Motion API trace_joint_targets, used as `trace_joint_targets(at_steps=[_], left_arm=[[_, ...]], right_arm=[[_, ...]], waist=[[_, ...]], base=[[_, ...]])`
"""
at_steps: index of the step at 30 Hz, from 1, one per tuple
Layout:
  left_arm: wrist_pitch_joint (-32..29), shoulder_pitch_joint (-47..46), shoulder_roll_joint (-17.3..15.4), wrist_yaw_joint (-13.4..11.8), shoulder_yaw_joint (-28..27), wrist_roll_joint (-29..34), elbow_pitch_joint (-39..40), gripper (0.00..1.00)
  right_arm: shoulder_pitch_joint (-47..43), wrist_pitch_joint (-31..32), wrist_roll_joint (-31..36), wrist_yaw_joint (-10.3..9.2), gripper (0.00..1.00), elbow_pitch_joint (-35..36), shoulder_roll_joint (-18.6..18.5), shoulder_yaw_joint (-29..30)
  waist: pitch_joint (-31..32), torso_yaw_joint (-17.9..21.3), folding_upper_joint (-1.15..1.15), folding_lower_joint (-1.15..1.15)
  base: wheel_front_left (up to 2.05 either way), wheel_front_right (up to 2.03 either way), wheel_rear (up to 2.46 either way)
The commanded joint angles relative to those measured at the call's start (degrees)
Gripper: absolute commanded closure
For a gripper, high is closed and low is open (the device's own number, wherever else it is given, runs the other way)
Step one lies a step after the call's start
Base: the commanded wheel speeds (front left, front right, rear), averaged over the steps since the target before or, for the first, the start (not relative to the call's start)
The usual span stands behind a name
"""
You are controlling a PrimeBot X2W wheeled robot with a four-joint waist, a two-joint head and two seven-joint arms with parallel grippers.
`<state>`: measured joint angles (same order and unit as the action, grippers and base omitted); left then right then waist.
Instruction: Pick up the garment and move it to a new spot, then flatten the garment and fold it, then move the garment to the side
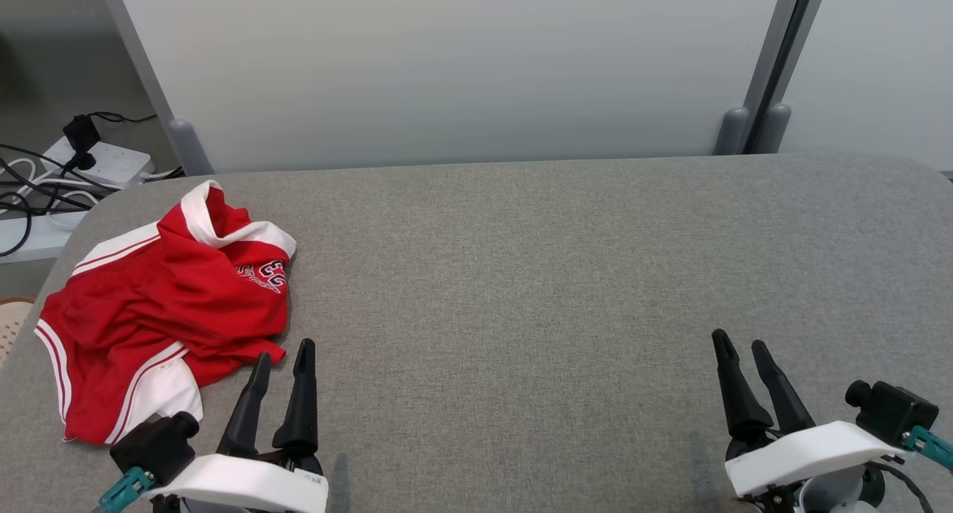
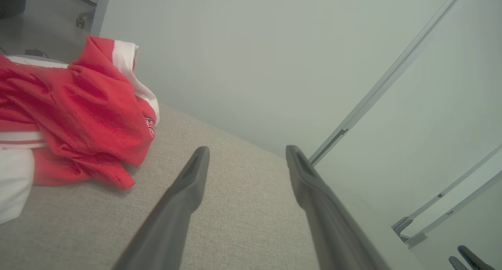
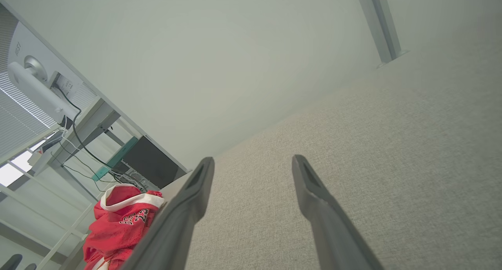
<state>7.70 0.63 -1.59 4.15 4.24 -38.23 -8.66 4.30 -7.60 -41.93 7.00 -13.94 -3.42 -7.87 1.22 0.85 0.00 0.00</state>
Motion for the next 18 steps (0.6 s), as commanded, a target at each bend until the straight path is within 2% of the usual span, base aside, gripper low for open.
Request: trace_joint_targets(at_steps=[1, 18], left_arm=[[0.9, -3.5, -0.9, -0.4, -1.0, 1.8, 1.9, 0.00], [3.8, -4.3, -1.1, -1.2, 0.8, 12.5, 3.3, 0.00]], right_arm=[[2.0, -1.0, 1.7, 0.35, 0.00, 1.8, -0.1, -1.1], [2.8, -3.9, 13.2, 0.41, 0.00, 3.0, -0.5, -3.8]], waist=[[0.0, 0.1, 0.00, 0.00], [-0.1, 0.1, 0.00, 0.00]], base=[[0.00, 0.00, 0.00], [0.00, 0.00, 0.00]])
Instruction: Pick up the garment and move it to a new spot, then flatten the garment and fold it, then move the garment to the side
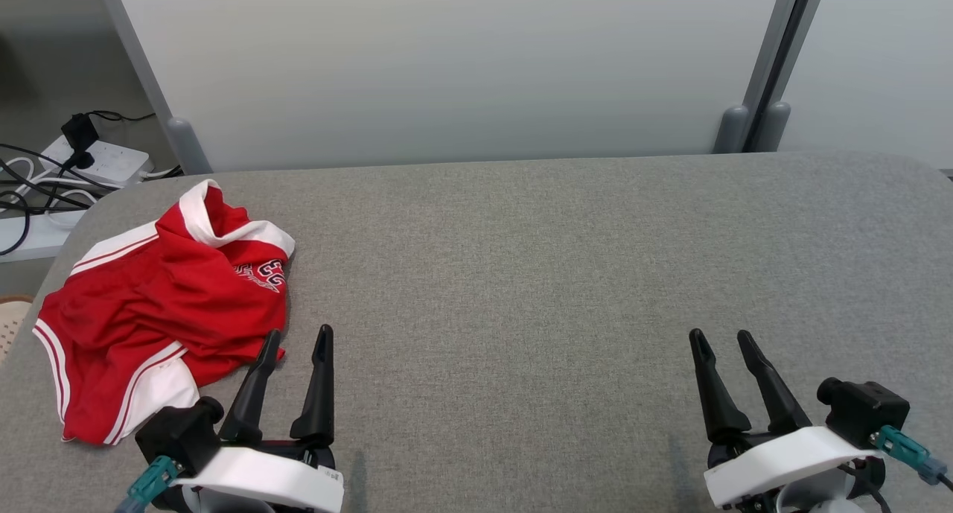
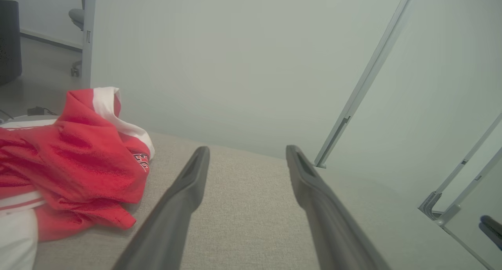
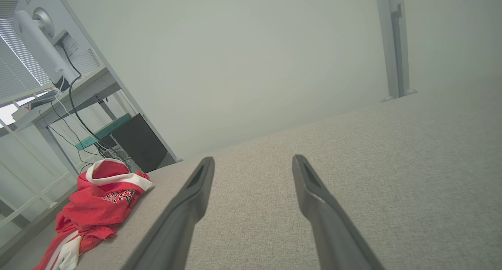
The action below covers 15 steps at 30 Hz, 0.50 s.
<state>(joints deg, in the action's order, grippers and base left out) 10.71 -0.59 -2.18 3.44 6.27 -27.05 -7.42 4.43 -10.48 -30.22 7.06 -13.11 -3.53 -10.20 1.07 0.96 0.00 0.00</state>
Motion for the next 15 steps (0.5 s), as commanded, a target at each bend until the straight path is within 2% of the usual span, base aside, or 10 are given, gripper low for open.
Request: trace_joint_targets(at_steps=[1, 15], left_arm=[[0.9, -3.0, -0.5, -0.5, -1.1, 2.0, 2.1, 0.00], [3.3, -3.6, -0.6, -0.3, 0.7, 10.1, 1.4, 0.00]], right_arm=[[2.8, -1.2, 2.2, 0.36, 0.00, 2.2, -0.4, -1.6], [3.2, -3.5, 11.4, 0.41, 0.00, 3.5, -0.4, -2.7]], waist=[[0.0, 0.0, 0.00, 0.00], [0.0, 0.0, 0.00, 0.00]], base=[[0.00, 0.00, 0.00], [0.00, 0.00, 0.00]])
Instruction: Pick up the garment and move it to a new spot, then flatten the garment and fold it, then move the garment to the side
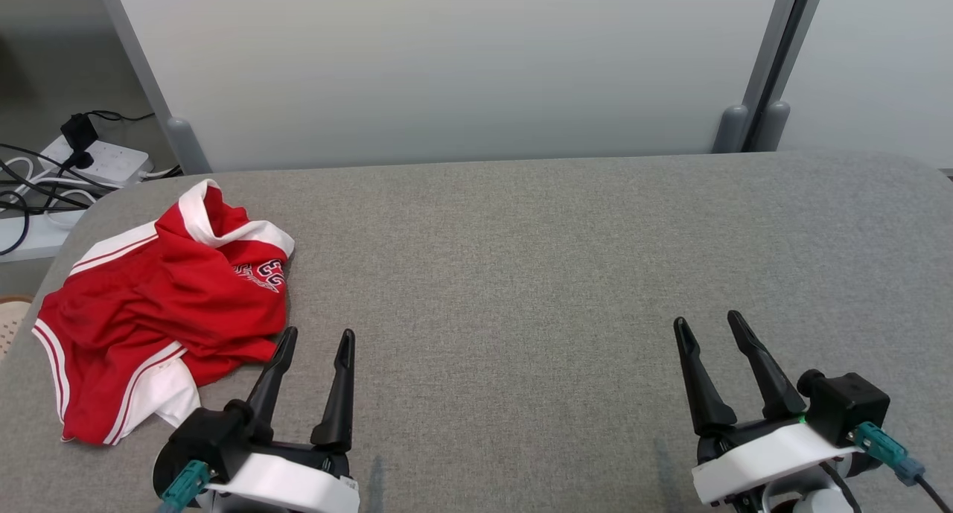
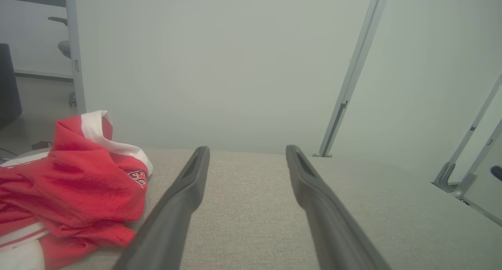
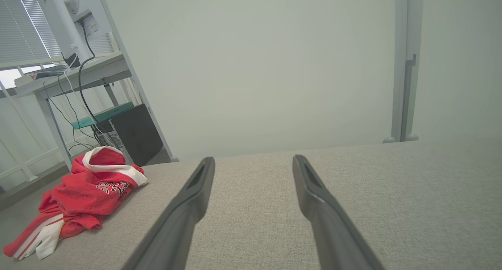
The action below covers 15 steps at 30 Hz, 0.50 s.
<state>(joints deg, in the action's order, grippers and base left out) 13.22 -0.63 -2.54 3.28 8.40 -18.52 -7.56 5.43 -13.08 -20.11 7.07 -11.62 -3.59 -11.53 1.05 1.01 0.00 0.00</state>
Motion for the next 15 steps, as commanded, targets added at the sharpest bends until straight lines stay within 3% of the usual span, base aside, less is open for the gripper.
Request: trace_joint_targets(at_steps=[1, 7, 15], left_arm=[[0.9, -3.6, -0.3, -0.2, -1.4, 2.1, 1.5, 0.00], [1.8, -3.9, -0.3, -0.5, -0.9, 5.1, 1.6, 0.00], [1.8, -4.2, -0.3, -0.6, -1.1, 4.6, 1.2, 0.00]], right_arm=[[2.2, -1.1, 1.8, 0.40, 0.00, 2.2, -0.3, -1.4], [2.4, -1.9, 5.0, 0.42, 0.00, 2.5, -0.3, -1.9], [2.2, -1.9, 5.5, 0.42, 0.00, 2.4, 0.0, -0.8]], waist=[[0.0, 0.0, 0.00, 0.00], [-0.1, 0.0, 0.00, 0.00], [-0.5, -0.2, 0.00, 0.00]], base=[[0.00, 0.00, 0.00], [0.00, 0.00, 0.00], [0.00, 0.00, 0.00]])
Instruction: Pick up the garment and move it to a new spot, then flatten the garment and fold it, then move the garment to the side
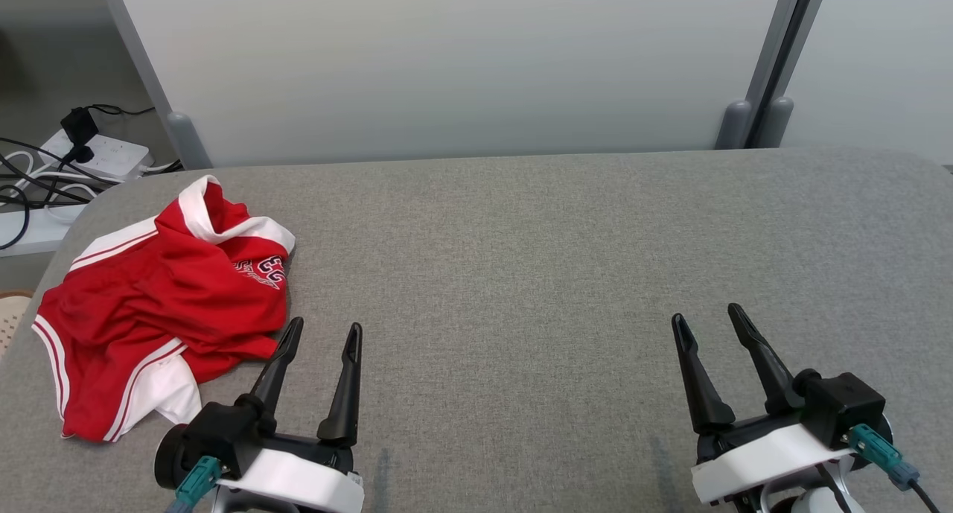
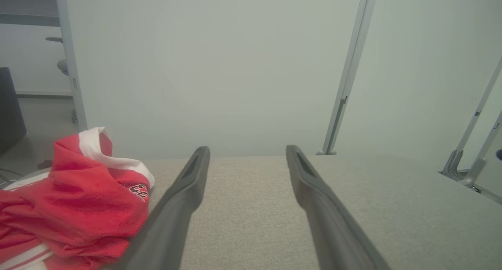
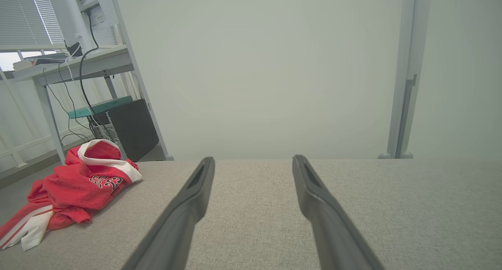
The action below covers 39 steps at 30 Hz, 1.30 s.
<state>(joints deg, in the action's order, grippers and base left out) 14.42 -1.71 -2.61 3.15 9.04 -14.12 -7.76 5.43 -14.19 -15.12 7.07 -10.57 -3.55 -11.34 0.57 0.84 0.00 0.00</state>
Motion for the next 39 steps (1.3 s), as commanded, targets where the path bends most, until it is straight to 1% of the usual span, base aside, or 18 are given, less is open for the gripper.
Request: trace_joint_targets(at_steps=[1, 8, 12, 19, 23, 32, 39], left_arm=[[0.6, -3.2, -0.3, -0.5, -1.7, 0.3, 1.3, 0.00], [0.6, -3.4, -0.3, -0.5, -1.8, 0.0, 0.8, 0.00], [0.6, -3.6, -0.3, -0.5, -1.8, -0.1, 1.1, 0.00], [0.6, -3.7, -0.3, -1.2, -2.3, 0.5, 1.4, 0.00], [0.6, -3.6, -0.3, -1.8, -2.6, 0.6, 1.3, 0.00], [0.6, -2.9, -0.3, -2.2, -2.5, 0.6, 1.3, 0.00], [0.6, -2.7, -0.3, -2.2, -2.4, 0.8, 1.2, 0.00]], right_arm=[[2.2, -0.8, 0.6, 0.42, 0.00, 1.3, 0.0, -0.9], [2.0, -0.8, 0.8, 0.42, 0.00, 1.1, 0.2, -0.3], [2.0, -0.8, 0.8, 0.42, 0.00, 1.1, 0.2, -0.4], [1.9, -0.8, 0.4, 0.42, 0.00, 1.1, 0.1, -1.4], [2.1, -0.8, -0.1, 0.42, 0.00, 0.7, 0.1, -2.0], [1.2, -0.8, -0.6, 0.42, 0.00, 0.7, -0.2, -2.5], [1.0, -0.8, -0.7, 0.42, 0.00, 0.7, -0.2, -2.9]], waist=[[0.0, 0.0, 0.00, 0.00], [0.0, -0.6, 0.00, 0.00], [0.1, -1.6, 0.00, 0.00], [0.6, -4.6, 0.00, 0.00], [1.4, -7.2, 0.00, 0.00], [2.3, -11.6, 0.00, 0.00], [2.5, -13.8, 0.00, 0.00]], base=[[0.00, 0.00, 0.00], [0.00, 0.00, 0.00], [0.00, 0.00, 0.00], [0.00, 0.00, 0.00], [0.00, 0.00, 0.00], [0.00, 0.00, 0.00], [0.00, 0.00, 0.00]])
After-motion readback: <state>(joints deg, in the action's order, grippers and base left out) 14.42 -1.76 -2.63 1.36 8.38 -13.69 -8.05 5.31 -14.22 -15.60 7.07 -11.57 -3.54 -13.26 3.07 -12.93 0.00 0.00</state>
